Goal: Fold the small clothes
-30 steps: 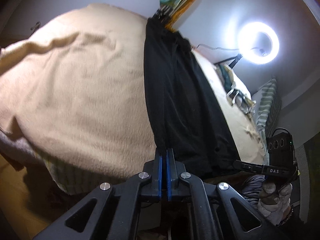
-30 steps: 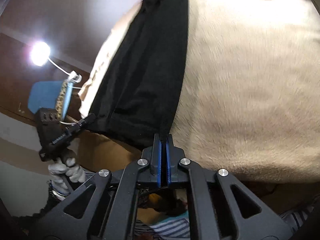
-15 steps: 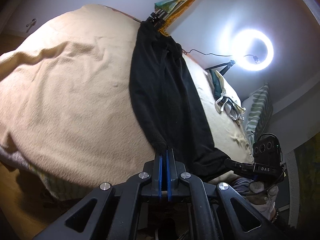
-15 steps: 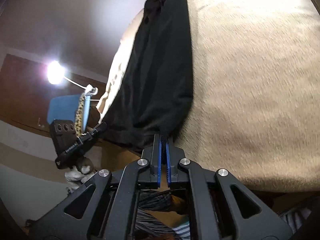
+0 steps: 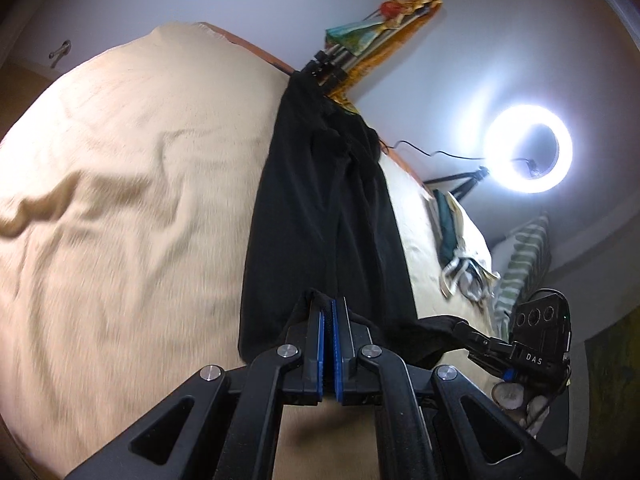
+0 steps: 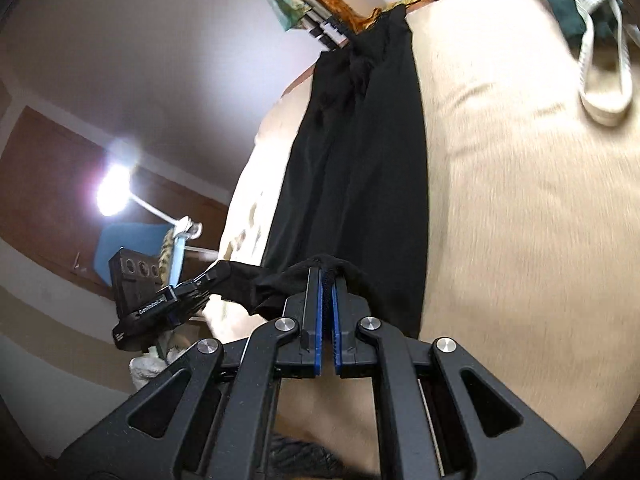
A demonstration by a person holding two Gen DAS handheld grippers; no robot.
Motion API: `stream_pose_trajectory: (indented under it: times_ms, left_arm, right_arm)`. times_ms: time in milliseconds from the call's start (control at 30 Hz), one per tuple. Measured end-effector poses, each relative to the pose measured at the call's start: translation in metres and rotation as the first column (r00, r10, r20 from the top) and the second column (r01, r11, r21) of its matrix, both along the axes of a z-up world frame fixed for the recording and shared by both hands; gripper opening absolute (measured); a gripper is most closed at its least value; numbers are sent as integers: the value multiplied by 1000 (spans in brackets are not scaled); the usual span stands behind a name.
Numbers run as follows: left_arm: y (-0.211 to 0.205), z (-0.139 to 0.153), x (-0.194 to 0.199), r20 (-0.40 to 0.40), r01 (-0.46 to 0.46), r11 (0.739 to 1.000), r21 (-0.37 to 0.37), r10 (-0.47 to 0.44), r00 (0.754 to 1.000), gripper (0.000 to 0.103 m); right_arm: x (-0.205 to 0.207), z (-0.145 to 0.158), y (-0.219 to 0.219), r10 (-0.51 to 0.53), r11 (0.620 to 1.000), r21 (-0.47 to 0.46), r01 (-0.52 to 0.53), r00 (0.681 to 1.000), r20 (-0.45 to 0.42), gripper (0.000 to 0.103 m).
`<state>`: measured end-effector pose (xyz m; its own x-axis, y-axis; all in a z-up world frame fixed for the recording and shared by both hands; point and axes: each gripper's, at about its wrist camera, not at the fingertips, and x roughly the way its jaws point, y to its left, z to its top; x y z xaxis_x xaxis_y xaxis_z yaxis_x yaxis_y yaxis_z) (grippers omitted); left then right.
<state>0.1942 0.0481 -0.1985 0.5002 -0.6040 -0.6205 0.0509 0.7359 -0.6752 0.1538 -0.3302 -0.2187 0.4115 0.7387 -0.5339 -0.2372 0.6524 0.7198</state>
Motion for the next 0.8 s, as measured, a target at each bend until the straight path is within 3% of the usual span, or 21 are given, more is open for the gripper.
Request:
stream_pose_trajectory:
  times_ms: [300,367,433,533,667,800]
  left_arm:
    - [-5,-24,43,-48,-27,999,28,29,998,0]
    - [-4,-28,47,-56,-42,999,30,44,997,7]
    - [3,-26,46,-47,-90,995,37,92,995,36]
    - [17,-13,36,23,-148,988,39,147,989,37]
    - [15,2,19,94,-71,994,85,63,994,35]
    - [-5,-4,3,76,46,982,186,-61,995,30]
  right_arm:
    - [38,-24,-9,-36,999,-16,35,998,-57,5]
    - [41,-26,-9,-32,999,-28,31,998,-46,6]
    - [45,-25,-13,-40,999,-18,39,998,-45,7]
    - [40,-15,-18,-34,999,-37,35,999,7,22]
    - [18,5,-11,66,990,-130,-48,989,134,23]
    - [5,0,3,176,968,-204,-146,974,141,23]
